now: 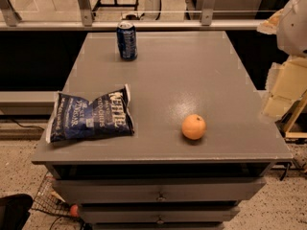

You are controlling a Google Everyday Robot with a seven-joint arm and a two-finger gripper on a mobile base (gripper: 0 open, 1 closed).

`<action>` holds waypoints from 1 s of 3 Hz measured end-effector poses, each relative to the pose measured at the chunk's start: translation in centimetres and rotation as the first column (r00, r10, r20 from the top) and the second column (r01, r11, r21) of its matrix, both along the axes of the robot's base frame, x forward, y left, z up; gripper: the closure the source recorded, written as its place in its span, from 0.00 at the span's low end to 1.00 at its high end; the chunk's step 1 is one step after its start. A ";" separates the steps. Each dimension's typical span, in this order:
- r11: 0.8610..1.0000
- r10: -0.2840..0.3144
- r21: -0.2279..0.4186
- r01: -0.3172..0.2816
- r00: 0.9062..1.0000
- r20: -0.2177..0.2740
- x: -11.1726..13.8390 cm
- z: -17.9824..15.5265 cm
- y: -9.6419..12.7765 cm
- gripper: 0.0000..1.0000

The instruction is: Move orange near pepsi can

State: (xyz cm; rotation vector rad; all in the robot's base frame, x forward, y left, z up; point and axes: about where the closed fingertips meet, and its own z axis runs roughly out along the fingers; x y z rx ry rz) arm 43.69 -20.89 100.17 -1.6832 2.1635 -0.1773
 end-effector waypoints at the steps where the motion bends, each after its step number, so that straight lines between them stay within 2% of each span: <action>1: 1.000 0.000 0.000 0.000 1.000 0.000 0.0 0.0 0.0 0.00; 2: 0.999 0.004 0.044 -0.005 1.000 0.003 -0.1 -0.5 -0.4 0.00; 3: 0.990 0.014 0.137 -0.014 1.000 0.004 0.1 -1.6 -1.0 0.00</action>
Offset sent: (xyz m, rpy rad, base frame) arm -0.0017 -0.0118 -0.0162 0.1097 0.0060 0.0100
